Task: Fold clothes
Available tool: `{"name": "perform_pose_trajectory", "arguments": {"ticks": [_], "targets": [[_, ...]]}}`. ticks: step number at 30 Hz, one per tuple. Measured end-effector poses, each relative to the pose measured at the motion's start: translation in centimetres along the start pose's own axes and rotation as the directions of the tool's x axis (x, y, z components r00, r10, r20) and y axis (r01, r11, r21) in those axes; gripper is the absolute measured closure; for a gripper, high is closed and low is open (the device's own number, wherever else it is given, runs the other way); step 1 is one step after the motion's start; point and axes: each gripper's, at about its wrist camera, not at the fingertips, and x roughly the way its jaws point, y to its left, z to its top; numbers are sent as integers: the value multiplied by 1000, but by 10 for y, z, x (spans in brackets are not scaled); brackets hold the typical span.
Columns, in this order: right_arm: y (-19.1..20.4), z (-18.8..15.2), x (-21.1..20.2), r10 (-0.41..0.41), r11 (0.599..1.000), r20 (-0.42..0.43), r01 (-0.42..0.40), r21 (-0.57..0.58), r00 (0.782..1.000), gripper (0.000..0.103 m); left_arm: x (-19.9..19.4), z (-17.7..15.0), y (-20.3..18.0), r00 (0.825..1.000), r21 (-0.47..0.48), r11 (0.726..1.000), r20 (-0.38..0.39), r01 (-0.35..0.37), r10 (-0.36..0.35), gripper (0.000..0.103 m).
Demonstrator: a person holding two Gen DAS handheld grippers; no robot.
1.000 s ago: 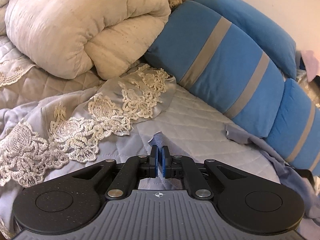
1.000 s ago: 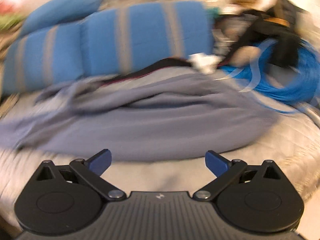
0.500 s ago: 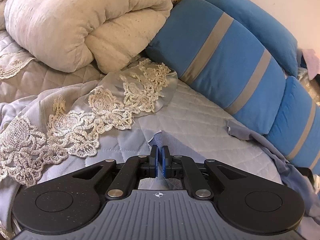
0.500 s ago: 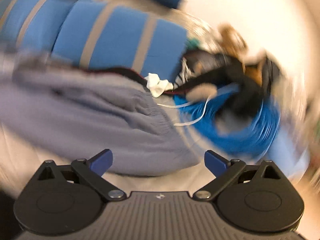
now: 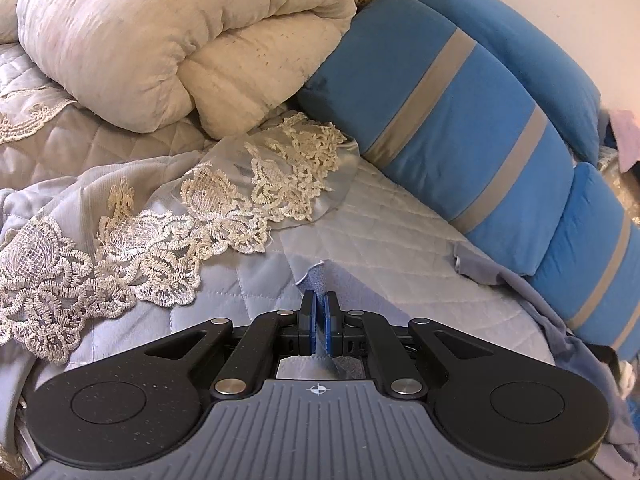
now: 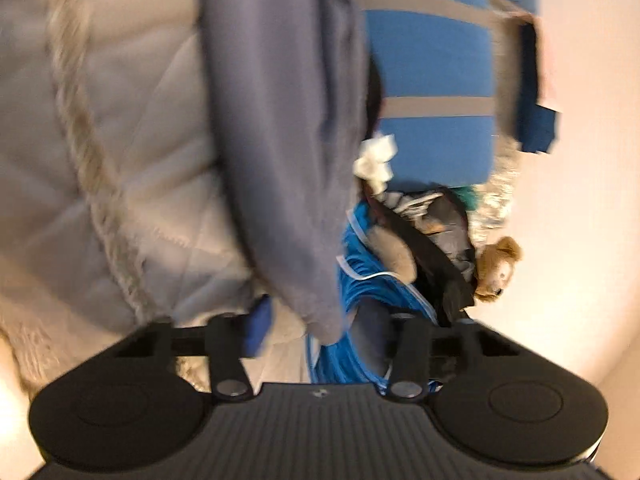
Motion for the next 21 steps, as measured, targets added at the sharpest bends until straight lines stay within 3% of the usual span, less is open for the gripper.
{"name": "perform_pose_trajectory", "arguments": {"ticks": [1,2,12,13,14,16,18,19,21], "targets": [[0,-2,4,23,1000,-8,-23,6,1000,92,1,0,0,1000,-1,1000,-8,-2,2,100],[0,-4,7,44,999,-15,-44,15,999,103,2,1,0,1000,0,1000,-17,-7,7,100],[-20,-17,13,44,996,-13,-43,81,999,103,0,16,-4,997,72,997,-74,3,3,97],[-20,-16,13,39,996,-12,-38,80,999,84,0,18,-5,996,85,996,-84,11,-4,97],[-20,-16,12,24,996,-13,-22,82,1000,75,0,20,-7,995,105,994,-95,22,-13,96],[-21,-17,9,21,995,-24,-18,103,999,42,-6,24,-9,995,150,988,-100,39,-24,92],[-23,-20,7,27,991,-26,-23,135,999,26,-13,28,-14,996,238,970,-82,50,-31,77],[-25,-22,6,32,988,-24,-28,154,999,23,-17,29,-17,997,282,958,-72,54,-35,73],[-27,-26,5,43,983,-26,-38,177,999,21,-24,28,-24,1000,439,898,-14,29,-25,52]]}}
